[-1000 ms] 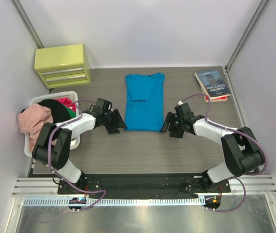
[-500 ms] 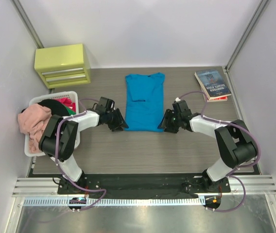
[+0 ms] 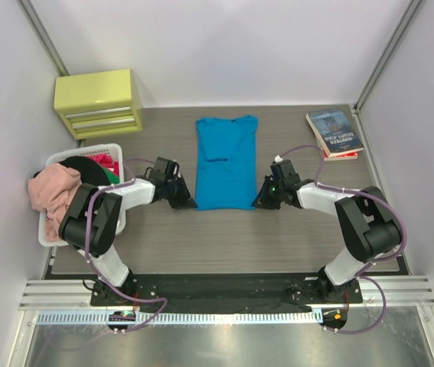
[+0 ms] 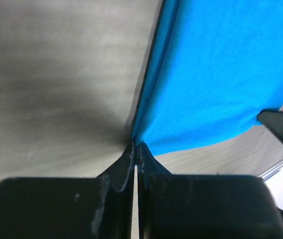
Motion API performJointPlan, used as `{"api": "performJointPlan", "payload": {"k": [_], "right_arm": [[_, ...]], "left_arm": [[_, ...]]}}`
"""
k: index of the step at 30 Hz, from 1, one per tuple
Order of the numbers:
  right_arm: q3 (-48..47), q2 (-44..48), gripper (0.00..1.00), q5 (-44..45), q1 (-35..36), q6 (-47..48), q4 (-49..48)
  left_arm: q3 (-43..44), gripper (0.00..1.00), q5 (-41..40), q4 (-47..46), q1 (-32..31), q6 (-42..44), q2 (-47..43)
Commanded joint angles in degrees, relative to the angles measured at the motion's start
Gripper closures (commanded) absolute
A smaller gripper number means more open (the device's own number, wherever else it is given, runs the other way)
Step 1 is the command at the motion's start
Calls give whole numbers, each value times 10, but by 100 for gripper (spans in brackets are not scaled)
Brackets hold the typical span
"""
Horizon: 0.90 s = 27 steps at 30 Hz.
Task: Fold and stack the t-shirts
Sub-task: Grab one side of the 2/3 rectangular tshirt with both arms, then fold the long partially folded tshirt into a neat square
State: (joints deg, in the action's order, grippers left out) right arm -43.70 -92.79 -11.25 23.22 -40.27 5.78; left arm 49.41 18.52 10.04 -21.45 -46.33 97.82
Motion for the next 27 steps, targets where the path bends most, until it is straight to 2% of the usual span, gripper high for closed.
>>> {"api": "performJointPlan", "payload": {"k": [1, 6, 10, 13, 17, 21, 27], "right_arm": [[65, 27, 99, 25, 1, 38, 79], [134, 118, 99, -9, 1, 20, 114], [164, 206, 98, -44, 4, -7, 147], [150, 268, 99, -49, 9, -17, 186], [104, 306, 99, -41, 11, -31, 249], [32, 303, 99, -25, 11, -55, 272], [-69, 243, 99, 12, 11, -42, 285]], "left_arm": [[-68, 100, -31, 26, -17, -15, -62], [-135, 100, -35, 45, -64, -62, -156], [-142, 100, -66, 138, -94, -77, -260], [-126, 100, -71, 206, -95, -90, -317], [-91, 100, -93, 266, -95, -112, -398], [-33, 100, -121, 303, -94, -105, -392], [37, 100, -139, 254, -81, -95, -338]]}}
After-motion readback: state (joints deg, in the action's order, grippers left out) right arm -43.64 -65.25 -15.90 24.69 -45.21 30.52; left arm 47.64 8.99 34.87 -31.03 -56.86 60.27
